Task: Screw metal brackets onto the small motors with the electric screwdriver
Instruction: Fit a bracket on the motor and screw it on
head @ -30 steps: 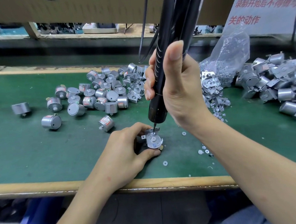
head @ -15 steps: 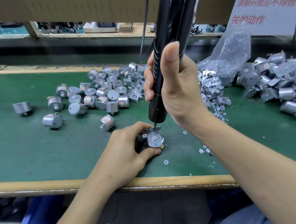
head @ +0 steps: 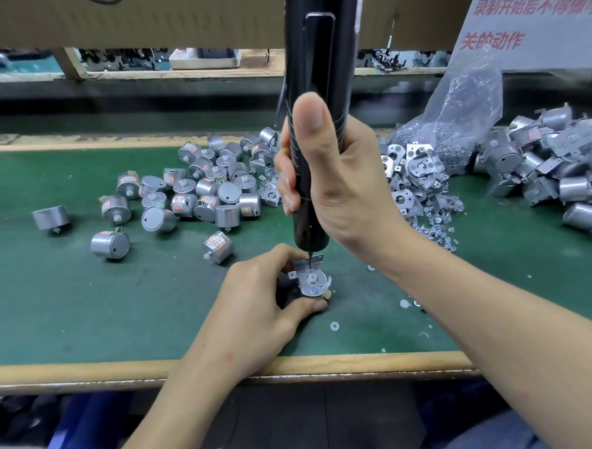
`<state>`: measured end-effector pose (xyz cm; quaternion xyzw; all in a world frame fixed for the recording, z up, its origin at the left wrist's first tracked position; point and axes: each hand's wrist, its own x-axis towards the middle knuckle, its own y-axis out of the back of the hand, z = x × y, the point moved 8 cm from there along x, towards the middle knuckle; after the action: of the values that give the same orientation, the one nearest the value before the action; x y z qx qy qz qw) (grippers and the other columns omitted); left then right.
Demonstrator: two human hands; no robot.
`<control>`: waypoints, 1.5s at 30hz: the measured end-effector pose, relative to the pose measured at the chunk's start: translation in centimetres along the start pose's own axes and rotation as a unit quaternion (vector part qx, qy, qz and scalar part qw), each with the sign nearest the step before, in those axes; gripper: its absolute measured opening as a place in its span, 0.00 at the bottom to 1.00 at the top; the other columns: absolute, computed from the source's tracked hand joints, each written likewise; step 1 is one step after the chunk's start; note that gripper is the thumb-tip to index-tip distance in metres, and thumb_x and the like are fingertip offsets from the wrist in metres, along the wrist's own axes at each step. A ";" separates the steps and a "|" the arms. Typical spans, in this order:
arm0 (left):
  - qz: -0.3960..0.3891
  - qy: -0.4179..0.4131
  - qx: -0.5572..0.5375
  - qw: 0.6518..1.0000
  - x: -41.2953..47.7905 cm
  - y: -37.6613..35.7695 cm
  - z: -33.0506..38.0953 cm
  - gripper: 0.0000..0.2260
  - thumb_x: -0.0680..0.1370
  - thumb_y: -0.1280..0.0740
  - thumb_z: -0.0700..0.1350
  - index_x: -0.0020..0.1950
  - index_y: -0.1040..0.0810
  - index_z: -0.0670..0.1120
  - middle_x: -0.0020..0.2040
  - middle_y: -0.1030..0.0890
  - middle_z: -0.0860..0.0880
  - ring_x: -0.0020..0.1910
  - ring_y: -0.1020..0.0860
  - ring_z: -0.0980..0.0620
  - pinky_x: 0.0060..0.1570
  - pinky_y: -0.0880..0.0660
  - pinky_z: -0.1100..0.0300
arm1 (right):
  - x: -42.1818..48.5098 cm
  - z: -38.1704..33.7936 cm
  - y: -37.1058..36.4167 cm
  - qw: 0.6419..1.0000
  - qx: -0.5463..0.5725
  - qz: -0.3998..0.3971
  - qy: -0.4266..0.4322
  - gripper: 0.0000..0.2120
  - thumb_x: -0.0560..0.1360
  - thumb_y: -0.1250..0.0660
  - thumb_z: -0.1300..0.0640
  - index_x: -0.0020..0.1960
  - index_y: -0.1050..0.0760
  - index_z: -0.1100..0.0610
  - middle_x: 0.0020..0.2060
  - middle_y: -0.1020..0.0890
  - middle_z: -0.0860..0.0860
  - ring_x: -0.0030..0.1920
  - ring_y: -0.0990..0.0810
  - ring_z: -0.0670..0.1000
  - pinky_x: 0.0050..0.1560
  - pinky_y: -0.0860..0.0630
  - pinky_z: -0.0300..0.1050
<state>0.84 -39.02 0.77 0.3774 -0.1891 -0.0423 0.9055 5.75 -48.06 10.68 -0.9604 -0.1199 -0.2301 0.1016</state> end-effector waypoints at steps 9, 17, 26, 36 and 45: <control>-0.007 -0.003 0.015 1.000 0.1 -0.2 0.1 0.17 0.69 0.22 0.52 0.53 0.24 0.56 0.39 0.25 0.72 0.36 0.27 0.67 0.36 0.35 0.73 | -0.1 0.0 1.0 0.999 -0.012 0.035 0.011 0.37 0.65 0.36 0.29 0.39 0.35 0.67 0.26 0.30 0.55 0.24 0.29 0.54 0.28 0.31 0.48; -0.001 -0.014 0.011 1.000 0.1 0.0 0.2 0.18 0.68 0.21 0.52 0.54 0.22 0.55 0.41 0.25 0.72 0.38 0.27 0.70 0.38 0.35 0.76 | -0.1 0.5 3.9 0.989 -0.146 0.026 -0.010 0.16 0.82 0.37 0.44 0.44 0.29 0.55 0.33 0.18 0.56 0.34 0.16 0.55 0.39 0.20 0.46; 0.091 -0.037 -0.026 0.995 -0.1 2.2 1.1 0.20 0.67 0.20 0.46 0.55 0.21 0.58 0.43 0.22 0.68 0.31 0.30 0.60 0.36 0.35 0.75 | -4.6 5.2 5.0 0.800 -0.427 -0.235 -0.350 0.31 0.79 0.40 0.32 0.51 0.21 0.62 0.38 0.13 0.54 0.33 0.13 0.52 0.29 0.20 0.43; 0.185 0.005 0.074 0.980 -0.5 3.1 -0.3 0.29 0.71 0.23 0.55 0.68 0.27 0.48 0.59 0.24 0.54 0.53 0.27 0.50 0.59 0.30 0.56 | -5.8 4.2 9.1 0.946 -0.088 -0.037 -0.310 0.11 0.81 0.31 0.54 0.55 0.20 0.62 0.41 0.14 0.56 0.35 0.20 0.48 0.34 0.23 0.38; 0.204 0.154 0.224 0.940 -0.2 3.2 -4.5 0.22 0.72 0.26 0.38 0.64 0.26 0.36 0.62 0.26 0.33 0.61 0.31 0.30 0.60 0.40 0.41 | -4.0 -0.9 28.2 0.840 0.285 0.436 -0.151 0.07 0.81 0.41 0.63 0.44 0.28 0.60 0.38 0.22 0.54 0.25 0.25 0.46 0.26 0.28 0.35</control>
<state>2.14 -33.69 0.06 0.5256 -0.1252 0.2457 0.8048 9.70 -75.85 5.66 -0.8647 0.2376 0.0301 0.4415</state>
